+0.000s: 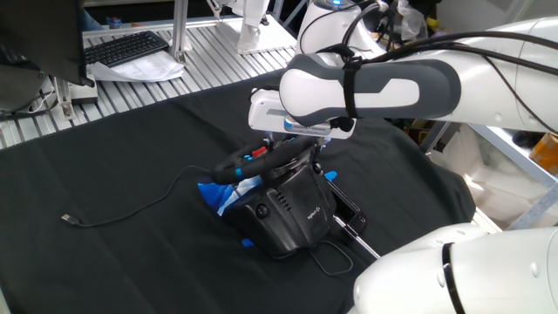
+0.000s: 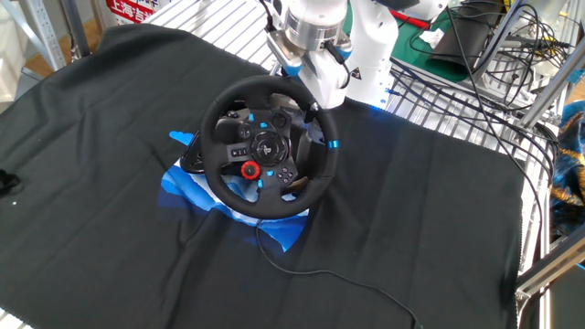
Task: Rotate the steering wheel 90 degrees clockwise
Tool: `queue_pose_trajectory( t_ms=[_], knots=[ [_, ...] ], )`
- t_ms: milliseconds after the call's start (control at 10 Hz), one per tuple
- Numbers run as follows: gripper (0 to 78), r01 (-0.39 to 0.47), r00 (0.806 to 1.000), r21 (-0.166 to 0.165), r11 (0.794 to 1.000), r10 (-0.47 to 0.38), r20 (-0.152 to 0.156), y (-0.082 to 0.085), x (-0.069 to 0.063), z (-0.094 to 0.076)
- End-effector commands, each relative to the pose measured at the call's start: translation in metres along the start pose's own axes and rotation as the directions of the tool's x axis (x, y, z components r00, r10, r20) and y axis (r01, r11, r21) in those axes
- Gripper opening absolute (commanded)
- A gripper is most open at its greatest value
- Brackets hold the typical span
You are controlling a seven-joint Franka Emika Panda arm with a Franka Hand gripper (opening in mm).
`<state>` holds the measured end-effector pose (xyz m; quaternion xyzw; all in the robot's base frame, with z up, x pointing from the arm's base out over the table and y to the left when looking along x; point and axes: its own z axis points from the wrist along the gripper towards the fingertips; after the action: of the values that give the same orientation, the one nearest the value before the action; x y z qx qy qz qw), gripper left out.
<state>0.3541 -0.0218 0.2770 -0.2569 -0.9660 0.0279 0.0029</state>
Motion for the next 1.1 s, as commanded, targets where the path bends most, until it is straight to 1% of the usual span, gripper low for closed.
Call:
queue_pose_trajectory(
  t_ms=[100, 300, 400, 800, 900, 1100],
  knots=[
    [77.4, -0.063, 0.998, -0.034, 0.997, 0.063, -0.025, 0.000, 0.002, 0.003],
    [77.4, -0.088, 0.996, -0.042, 0.995, 0.087, -0.033, 0.000, 0.003, 0.001],
    [2.0, -0.089, 0.996, -0.042, 0.995, 0.088, -0.033, 0.000, 0.003, 0.001],
    [2.0, -0.089, 0.996, -0.042, 0.995, 0.088, -0.033, 0.000, 0.003, 0.001],
    [2.0, -0.141, 0.990, -0.049, 0.989, 0.140, -0.033, -0.005, 0.003, -0.011],
    [2.0, -0.150, 0.988, -0.047, 0.988, 0.149, -0.029, -0.004, 0.003, -0.012]
  ],
)
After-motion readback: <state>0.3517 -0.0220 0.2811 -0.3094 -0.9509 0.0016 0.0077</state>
